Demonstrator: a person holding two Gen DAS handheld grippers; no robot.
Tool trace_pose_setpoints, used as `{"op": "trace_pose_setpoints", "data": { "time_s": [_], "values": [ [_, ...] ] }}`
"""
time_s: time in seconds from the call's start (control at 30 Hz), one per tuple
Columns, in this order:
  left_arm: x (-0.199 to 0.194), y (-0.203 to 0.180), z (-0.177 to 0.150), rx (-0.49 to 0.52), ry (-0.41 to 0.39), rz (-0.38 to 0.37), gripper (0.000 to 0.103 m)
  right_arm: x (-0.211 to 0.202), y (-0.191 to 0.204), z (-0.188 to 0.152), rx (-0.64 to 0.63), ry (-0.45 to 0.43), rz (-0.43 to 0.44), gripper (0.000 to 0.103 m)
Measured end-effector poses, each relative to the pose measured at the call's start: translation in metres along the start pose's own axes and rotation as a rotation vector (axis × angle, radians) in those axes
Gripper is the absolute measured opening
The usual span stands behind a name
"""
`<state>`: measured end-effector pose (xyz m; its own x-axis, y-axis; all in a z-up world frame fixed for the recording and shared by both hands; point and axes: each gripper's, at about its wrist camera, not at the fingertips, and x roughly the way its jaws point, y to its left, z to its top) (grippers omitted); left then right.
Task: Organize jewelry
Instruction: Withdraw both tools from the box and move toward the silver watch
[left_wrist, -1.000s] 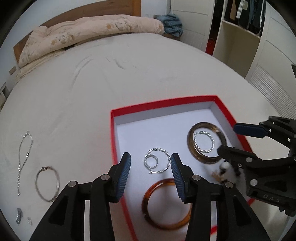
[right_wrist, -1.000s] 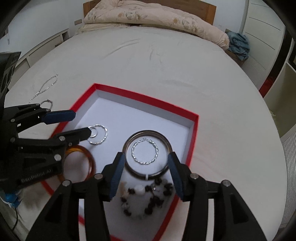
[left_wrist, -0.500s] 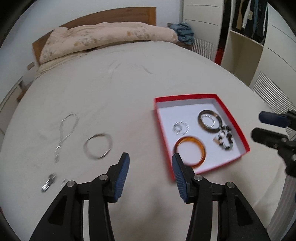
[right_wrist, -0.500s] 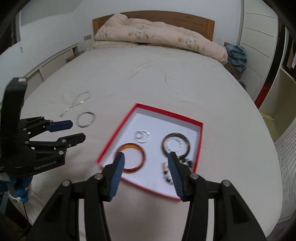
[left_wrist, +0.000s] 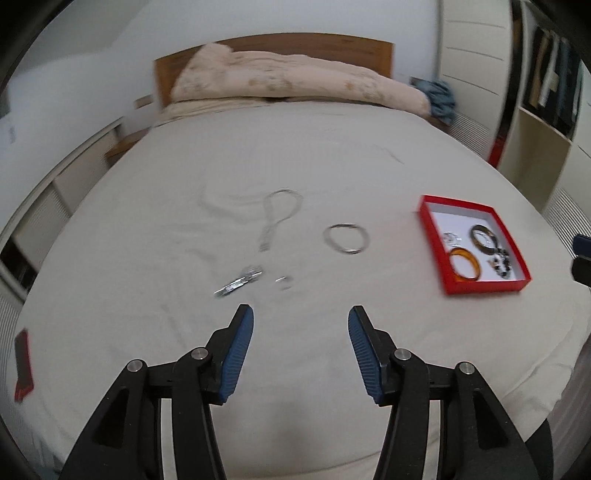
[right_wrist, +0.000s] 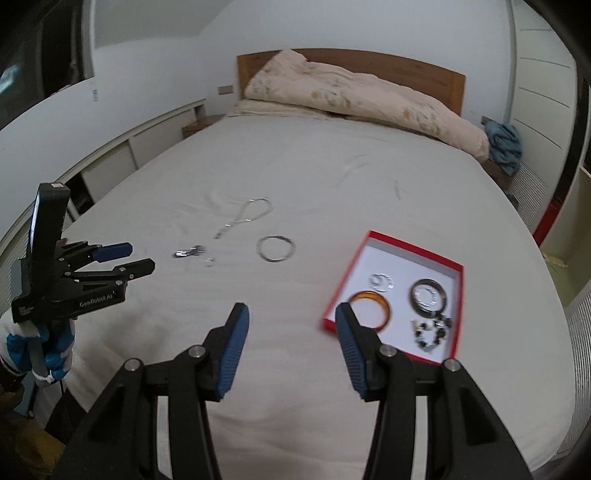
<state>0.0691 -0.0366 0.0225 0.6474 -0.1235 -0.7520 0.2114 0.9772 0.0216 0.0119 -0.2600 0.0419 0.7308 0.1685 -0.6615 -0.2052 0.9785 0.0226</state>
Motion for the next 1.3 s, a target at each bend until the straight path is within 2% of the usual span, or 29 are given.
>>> {"op": "trace_pose_setpoints", "data": {
  "time_s": [0.23,0.47,0.73,1.13,1.2,1.27,1.3],
  "values": [
    [-0.015,0.057,-0.023,-0.087,-0.007,0.048,0.053,-0.001,0.04,0.0,-0.039,-0.011,0.05,0.047],
    [0.004,0.09,-0.029,-0.134,0.015,0.054,0.053,0.032,0.064,0.003,-0.063,0.031,0.095,0.046],
    [0.059,0.102,-0.018,-0.136,0.063,-0.006,0.056,0.091,0.071,0.01,-0.06,0.099,0.138,0.046],
    [0.165,0.1,0.014,-0.012,0.141,-0.059,0.056,0.209,0.085,0.022,-0.061,0.218,0.225,0.046],
    [0.179,0.099,0.016,0.019,0.154,-0.074,0.054,0.228,0.089,0.023,-0.059,0.232,0.241,0.046],
    [0.192,0.098,0.018,0.047,0.167,-0.088,0.046,0.244,0.093,0.024,-0.058,0.242,0.255,0.045],
    [0.197,0.097,0.017,0.058,0.175,-0.098,0.044,0.252,0.096,0.024,-0.06,0.248,0.262,0.044]
  ]
}}
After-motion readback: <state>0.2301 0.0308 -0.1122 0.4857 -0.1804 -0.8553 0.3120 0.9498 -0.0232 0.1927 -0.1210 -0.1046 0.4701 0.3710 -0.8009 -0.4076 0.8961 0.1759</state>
